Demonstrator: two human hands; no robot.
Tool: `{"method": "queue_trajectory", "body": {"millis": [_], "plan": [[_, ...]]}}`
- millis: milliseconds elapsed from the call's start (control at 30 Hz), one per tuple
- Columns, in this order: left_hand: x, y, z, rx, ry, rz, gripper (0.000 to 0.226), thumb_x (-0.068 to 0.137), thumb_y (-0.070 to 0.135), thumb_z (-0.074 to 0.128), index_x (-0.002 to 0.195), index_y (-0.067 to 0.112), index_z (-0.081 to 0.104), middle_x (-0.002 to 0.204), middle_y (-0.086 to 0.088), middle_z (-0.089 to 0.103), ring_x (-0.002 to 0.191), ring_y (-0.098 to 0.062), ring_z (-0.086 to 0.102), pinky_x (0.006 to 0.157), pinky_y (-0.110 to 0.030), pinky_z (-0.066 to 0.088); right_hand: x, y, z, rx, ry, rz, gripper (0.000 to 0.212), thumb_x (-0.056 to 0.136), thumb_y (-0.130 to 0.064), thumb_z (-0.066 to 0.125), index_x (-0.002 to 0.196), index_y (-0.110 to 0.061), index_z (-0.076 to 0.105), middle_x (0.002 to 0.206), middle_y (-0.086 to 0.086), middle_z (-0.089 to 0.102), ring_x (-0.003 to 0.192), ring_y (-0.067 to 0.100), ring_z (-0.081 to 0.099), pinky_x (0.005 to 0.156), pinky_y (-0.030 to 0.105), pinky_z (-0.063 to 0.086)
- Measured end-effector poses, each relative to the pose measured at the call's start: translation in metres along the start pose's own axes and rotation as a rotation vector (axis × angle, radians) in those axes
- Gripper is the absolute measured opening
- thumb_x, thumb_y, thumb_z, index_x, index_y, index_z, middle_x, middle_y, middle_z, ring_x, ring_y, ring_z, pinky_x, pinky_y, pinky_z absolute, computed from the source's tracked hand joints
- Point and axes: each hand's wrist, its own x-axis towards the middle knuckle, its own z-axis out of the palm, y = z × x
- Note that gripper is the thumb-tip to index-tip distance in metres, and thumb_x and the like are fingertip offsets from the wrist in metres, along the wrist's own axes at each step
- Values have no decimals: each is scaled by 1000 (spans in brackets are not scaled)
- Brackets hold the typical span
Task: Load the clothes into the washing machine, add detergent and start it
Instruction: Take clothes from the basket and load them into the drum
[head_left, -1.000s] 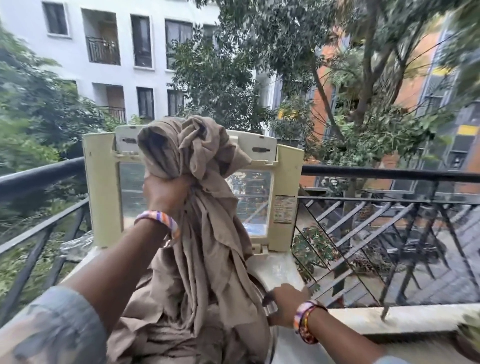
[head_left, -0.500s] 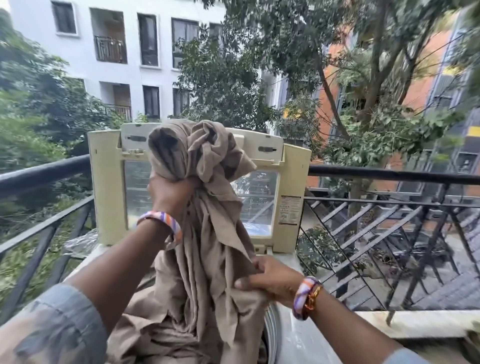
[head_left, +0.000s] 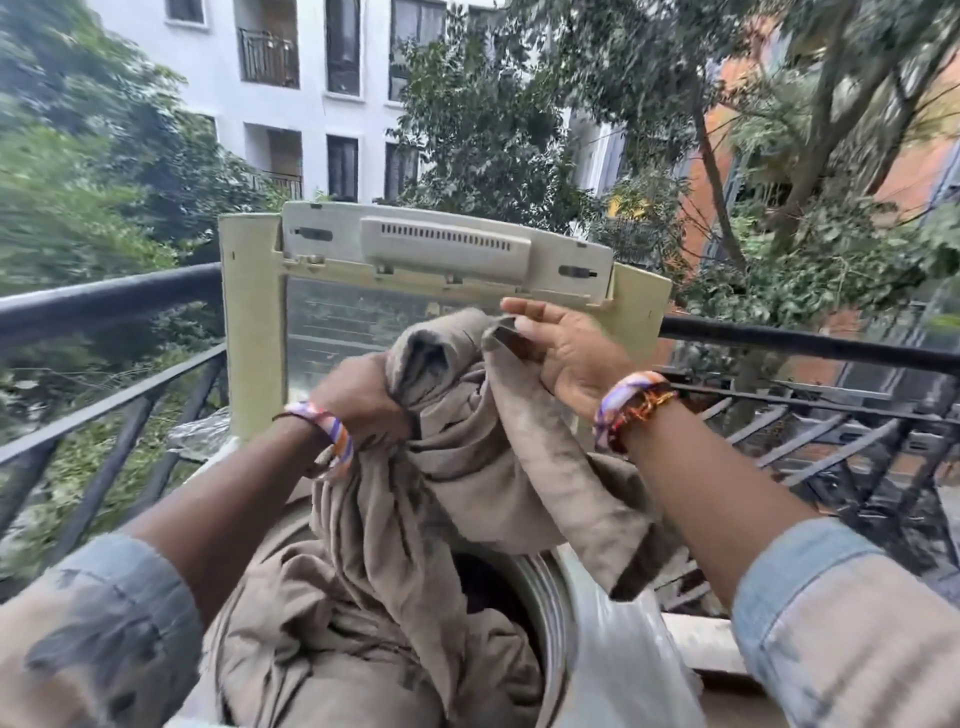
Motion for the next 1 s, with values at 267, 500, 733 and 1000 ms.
{"method": "queue_trajectory", "body": {"millis": [267, 500, 733, 1000], "plan": [[-13, -75, 50, 792, -759, -70, 50, 87, -2, 55, 136, -3, 41, 138, -15, 48, 101, -20, 56, 63, -14, 47, -8, 113, -13, -1205, -613, 170, 81, 75, -19, 76, 143, -15, 32, 143, -6, 36, 133, 7, 32, 112, 18, 19], [-23, -93, 86, 954, -987, -44, 38, 75, 32, 68, 111, 18, 62, 111, -4, 70, 97, -11, 66, 77, -23, 55, -22, 182, -23, -1373, -809, 466, 126, 65, -38, 81, 145, -33, -15, 157, 11, -10, 146, 18, 4, 116, 23, 9], [-38, -123, 163, 892, -1172, 10, 25, 95, 11, 44, 103, -3, 64, 89, -15, 75, 125, -20, 53, 102, -29, 41, -45, 254, -20, -1545, -1038, 617, 135, 62, -42, 82, 141, -30, -27, 148, 13, -33, 144, 33, 13, 118, 39, 18], [-29, -156, 217, 933, -1321, -55, 41, 88, 9, 56, 128, 2, 53, 140, -14, 49, 128, -28, 49, 105, -41, 41, -46, 313, -13, -1607, -923, 726, 118, 75, -32, 73, 144, -27, -22, 150, 20, -28, 141, 37, 20, 114, 51, 17]]}}
